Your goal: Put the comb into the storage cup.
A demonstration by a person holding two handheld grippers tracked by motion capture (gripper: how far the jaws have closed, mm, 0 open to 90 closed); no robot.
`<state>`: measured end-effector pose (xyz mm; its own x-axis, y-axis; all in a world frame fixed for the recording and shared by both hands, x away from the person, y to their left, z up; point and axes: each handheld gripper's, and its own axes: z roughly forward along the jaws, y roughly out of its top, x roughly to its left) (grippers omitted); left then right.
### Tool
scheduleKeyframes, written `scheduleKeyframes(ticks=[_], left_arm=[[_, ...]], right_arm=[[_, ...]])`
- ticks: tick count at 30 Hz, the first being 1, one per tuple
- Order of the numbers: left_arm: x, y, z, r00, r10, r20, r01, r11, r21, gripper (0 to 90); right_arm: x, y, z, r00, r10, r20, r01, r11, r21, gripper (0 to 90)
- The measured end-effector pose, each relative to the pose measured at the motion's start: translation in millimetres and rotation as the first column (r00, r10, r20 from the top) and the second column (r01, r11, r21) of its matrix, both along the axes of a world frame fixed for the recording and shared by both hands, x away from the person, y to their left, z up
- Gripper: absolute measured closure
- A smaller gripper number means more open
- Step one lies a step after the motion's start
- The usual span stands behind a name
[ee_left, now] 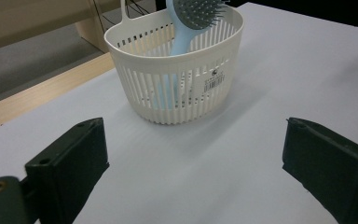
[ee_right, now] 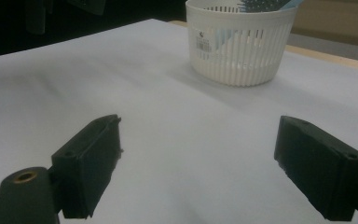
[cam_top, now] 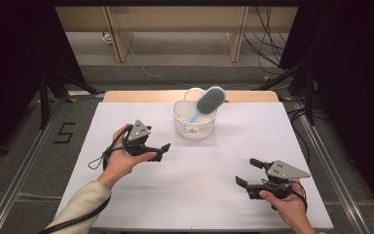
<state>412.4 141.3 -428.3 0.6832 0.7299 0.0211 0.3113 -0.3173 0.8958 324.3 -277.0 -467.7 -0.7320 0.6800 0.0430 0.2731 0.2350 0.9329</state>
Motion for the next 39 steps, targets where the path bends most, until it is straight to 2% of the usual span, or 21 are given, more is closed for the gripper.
scheduleKeyframes(ticks=[3, 8, 22, 27, 39], left_arm=[[-3.5, 2.8, -0.4, 0.9999, -0.006, -0.011, 0.006, 0.9999, -0.015, 6.1], [-10.3, 7.4, 0.0, 1.0, -0.004, -0.004, 0.004, 0.9998, -0.02, 6.1], [-28.0, 22.2, -9.2, 0.9999, 0.01, -0.007, -0.01, 0.9999, 0.006, 6.2], [-32.4, 25.0, -12.3, 1.0, 0.01, 0.0, -0.01, 0.9996, 0.026, 6.2], [-41.6, 30.5, -14.3, 0.9999, 0.002, 0.014, -0.003, 0.9991, 0.043, 6.2]], right_arm=[[-0.2, 0.1, 0.2, 1.0, 0.001, 0.001, -0.001, 1.0, 0.0, 15.4], [-0.2, 0.2, 0.3, 1.0, 0.001, 0.003, -0.001, 1.0, 0.0, 15.4], [-0.3, 0.3, 0.3, 1.0, 0.003, 0.003, -0.003, 1.0, -0.002, 15.4], [-0.5, 0.5, 0.4, 1.0, 0.003, 0.004, -0.003, 1.0, -0.002, 15.4], [-0.4, 0.4, 0.4, 1.0, 0.002, 0.003, -0.002, 1.0, -0.002, 15.4]])
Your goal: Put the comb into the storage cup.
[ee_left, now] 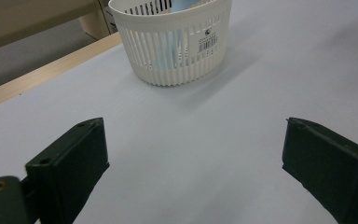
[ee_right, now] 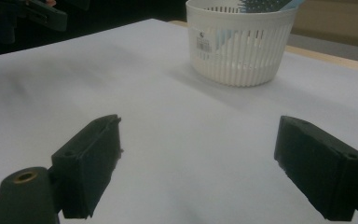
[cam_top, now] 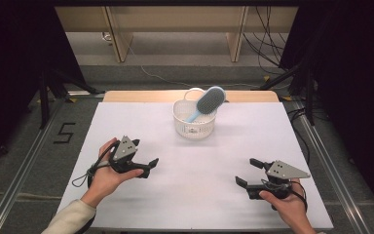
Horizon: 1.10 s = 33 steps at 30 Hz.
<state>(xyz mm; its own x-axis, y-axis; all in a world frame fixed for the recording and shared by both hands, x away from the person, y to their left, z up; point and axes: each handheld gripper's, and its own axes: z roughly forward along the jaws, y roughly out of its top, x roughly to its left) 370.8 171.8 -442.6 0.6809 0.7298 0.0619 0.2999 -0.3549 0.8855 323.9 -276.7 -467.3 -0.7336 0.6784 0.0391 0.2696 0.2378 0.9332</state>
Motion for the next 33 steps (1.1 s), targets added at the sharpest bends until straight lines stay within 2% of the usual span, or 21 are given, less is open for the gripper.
scheduleKeyframes(ticks=[7, 17, 24, 33], left_arm=[[-9.2, 4.0, -6.0, 0.9999, -0.014, 0.001, 0.014, 0.9998, 0.017, 6.3], [-18.9, 7.4, -12.6, 0.9986, -0.043, 0.031, 0.043, 0.999, 0.011, 6.3], [-19.4, 12.4, -20.5, 0.9981, -0.05, 0.035, 0.049, 0.9983, 0.031, 6.1], [-17.7, 16.3, -29.3, 0.999, -0.042, 0.015, 0.042, 0.9989, 0.019, 6.6]], right_arm=[[-0.1, 0.3, 0.0, 1.0, 0.0, -0.001, 0.0, 1.0, 0.0, 15.4], [0.0, -0.3, 0.1, 1.0, -0.001, -0.001, 0.001, 1.0, -0.003, 15.4], [-0.1, -0.8, 0.2, 1.0, -0.002, 0.0, 0.002, 1.0, -0.002, 15.4], [0.1, -0.7, 0.3, 1.0, -0.002, 0.002, 0.002, 1.0, -0.002, 15.4]])
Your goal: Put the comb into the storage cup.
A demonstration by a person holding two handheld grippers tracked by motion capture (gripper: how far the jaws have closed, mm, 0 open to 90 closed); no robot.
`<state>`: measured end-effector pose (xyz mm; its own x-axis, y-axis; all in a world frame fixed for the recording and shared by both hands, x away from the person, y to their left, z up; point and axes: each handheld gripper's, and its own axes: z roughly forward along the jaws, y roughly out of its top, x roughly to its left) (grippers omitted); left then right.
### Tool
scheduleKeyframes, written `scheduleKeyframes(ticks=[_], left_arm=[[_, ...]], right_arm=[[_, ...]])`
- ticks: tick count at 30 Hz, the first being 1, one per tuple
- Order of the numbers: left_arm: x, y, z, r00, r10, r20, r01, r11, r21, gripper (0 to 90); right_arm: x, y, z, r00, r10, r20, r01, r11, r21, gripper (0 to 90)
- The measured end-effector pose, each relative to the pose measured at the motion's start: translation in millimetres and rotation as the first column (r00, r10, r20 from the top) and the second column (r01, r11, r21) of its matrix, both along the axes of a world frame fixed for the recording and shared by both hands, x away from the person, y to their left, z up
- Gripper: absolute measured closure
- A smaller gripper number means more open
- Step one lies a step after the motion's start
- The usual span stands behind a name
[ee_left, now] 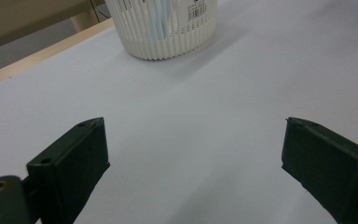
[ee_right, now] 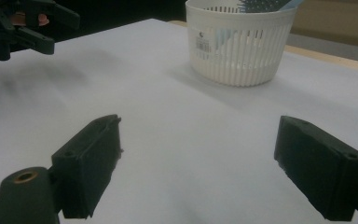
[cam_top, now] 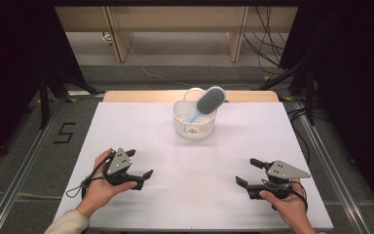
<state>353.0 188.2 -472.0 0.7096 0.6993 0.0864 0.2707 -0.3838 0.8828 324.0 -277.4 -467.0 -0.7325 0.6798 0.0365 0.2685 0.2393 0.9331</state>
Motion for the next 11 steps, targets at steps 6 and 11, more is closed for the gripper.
scheduleKeyframes(ticks=[6, 11], left_arm=[[-0.9, -4.0, -4.1, 0.9999, -0.014, -0.005, 0.014, 0.9998, 0.011, 6.6], [-1.7, -7.1, -6.8, 0.9996, -0.024, -0.015, 0.024, 0.9996, 0.015, 6.6]], right_arm=[[-0.1, -0.1, -0.2, 1.0, -0.001, -0.003, 0.001, 1.0, 0.002, 15.4], [0.3, 0.0, -0.6, 1.0, -0.002, -0.005, 0.002, 1.0, 0.003, 15.3]])
